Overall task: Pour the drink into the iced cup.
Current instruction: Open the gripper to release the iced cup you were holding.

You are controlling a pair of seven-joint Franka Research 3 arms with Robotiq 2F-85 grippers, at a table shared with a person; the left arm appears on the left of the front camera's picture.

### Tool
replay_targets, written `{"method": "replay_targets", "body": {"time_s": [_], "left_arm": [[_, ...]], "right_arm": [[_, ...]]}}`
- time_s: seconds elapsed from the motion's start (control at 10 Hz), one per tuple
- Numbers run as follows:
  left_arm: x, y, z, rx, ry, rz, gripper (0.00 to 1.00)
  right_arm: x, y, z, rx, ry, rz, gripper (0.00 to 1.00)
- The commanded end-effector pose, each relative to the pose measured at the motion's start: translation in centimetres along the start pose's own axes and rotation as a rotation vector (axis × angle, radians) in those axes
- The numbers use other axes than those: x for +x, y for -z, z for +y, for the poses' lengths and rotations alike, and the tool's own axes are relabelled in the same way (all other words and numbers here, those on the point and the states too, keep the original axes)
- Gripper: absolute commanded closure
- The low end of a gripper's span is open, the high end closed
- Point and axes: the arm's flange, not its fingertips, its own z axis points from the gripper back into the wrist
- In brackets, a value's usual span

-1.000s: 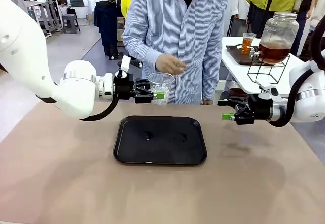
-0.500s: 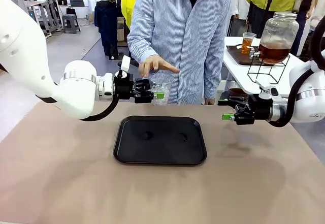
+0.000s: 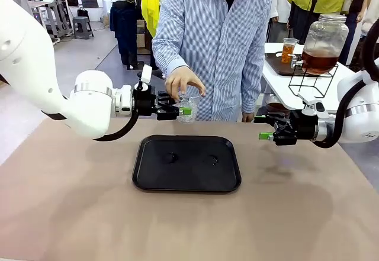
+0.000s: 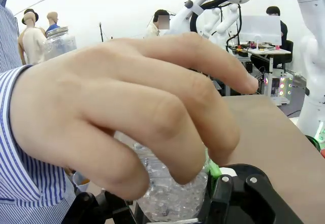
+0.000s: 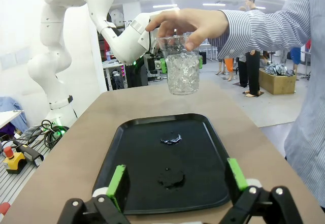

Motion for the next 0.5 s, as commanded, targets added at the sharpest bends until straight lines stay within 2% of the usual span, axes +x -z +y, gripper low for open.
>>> {"method": "replay_targets", "body": {"time_s": [0.0, 0.4], "left_arm": [[0.35, 0.08, -0.11, -0.002, 0.009, -0.005, 0.33], [0.35, 0.08, -0.11, -0.002, 0.009, -0.005, 0.33]], "right_arm": [[0.28, 0.07, -0.05, 0.001, 0.002, 0.001, 0.0], [0.28, 0.07, -0.05, 0.001, 0.002, 0.001, 0.0]]}}
